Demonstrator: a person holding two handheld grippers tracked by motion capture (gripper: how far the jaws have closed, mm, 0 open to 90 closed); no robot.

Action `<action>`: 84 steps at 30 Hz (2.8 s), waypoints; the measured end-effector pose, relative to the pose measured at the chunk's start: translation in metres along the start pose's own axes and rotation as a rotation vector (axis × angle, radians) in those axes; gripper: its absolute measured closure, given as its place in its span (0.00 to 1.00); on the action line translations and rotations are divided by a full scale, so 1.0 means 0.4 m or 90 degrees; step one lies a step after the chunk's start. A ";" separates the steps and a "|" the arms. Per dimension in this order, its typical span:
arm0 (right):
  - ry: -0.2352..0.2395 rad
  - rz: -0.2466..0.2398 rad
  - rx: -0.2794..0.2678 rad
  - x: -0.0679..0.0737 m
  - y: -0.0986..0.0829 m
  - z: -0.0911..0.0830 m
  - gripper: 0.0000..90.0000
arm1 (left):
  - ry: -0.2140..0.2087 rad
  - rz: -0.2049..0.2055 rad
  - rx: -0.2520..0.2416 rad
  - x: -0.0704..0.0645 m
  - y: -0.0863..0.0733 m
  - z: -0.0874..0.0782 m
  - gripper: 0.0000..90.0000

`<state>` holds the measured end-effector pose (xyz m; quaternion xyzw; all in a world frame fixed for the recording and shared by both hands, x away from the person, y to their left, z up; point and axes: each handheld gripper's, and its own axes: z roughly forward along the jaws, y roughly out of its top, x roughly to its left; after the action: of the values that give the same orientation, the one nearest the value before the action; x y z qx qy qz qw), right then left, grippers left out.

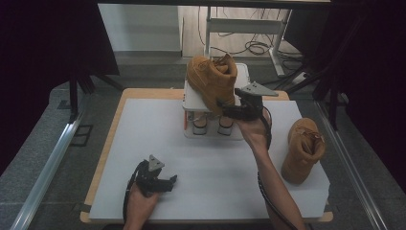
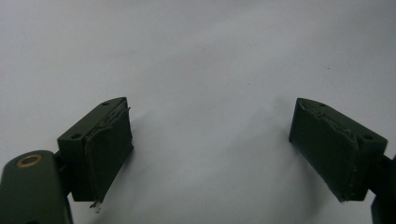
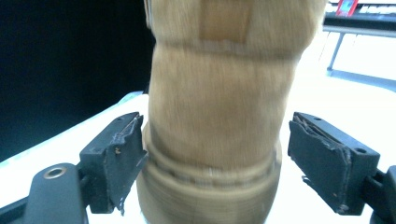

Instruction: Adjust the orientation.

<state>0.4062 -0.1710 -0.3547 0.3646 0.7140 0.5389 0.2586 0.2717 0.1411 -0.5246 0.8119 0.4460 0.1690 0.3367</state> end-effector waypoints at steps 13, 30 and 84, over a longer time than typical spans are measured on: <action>0.011 0.002 -0.002 -0.008 -0.048 -0.071 0.49 | 0.000 0.001 0.002 0.000 0.000 0.000 0.15; 0.029 -0.046 0.052 -0.001 -0.087 -0.076 1.00 | 0.000 0.000 0.003 0.000 0.000 0.000 0.15; 0.098 -0.064 0.060 0.111 -0.051 0.067 1.00 | -0.001 0.000 0.000 0.000 0.000 0.000 0.15</action>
<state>0.3951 -0.1232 -0.3809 0.2978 0.7737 0.5175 0.2119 0.2718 0.1412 -0.5246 0.8119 0.4459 0.1684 0.3370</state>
